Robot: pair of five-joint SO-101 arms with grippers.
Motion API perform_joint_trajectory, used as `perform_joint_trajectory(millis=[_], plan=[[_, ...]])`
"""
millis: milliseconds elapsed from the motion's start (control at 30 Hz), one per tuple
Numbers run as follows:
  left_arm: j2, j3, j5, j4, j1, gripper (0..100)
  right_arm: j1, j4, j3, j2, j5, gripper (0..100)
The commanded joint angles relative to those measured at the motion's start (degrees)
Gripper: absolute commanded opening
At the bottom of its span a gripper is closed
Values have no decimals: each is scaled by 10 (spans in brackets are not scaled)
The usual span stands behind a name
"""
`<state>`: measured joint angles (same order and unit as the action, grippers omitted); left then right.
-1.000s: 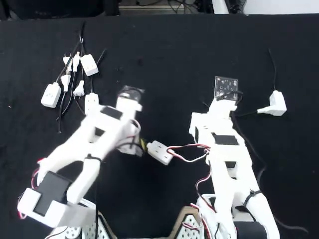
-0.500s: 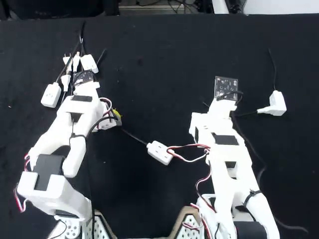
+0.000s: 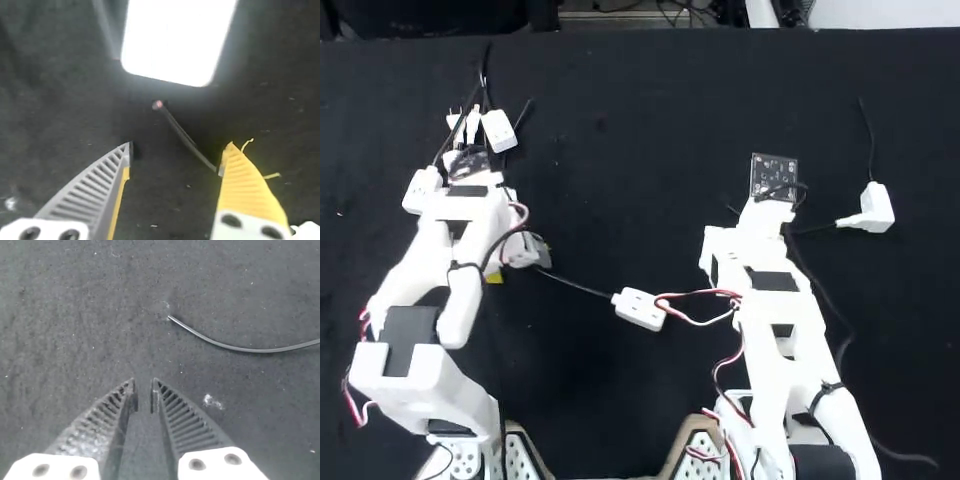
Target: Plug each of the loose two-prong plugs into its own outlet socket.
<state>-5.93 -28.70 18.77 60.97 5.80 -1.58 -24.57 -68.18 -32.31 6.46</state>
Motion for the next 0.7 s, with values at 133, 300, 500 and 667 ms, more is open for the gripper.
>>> perform_joint_trajectory(millis=[133, 300, 500, 667], plan=[[3, 2, -31, 28, 119, 286, 18, -3, 33, -20, 5, 53], [3, 15, -93, 62, 186, 286, 18, -3, 34, -20, 5, 53], [3, 78, -133, 130, 217, 285, 31, -5, 34, -18, 5, 52], [46, 137, -135, 215, 210, 285, 116, -32, 26, -16, -73, 23]])
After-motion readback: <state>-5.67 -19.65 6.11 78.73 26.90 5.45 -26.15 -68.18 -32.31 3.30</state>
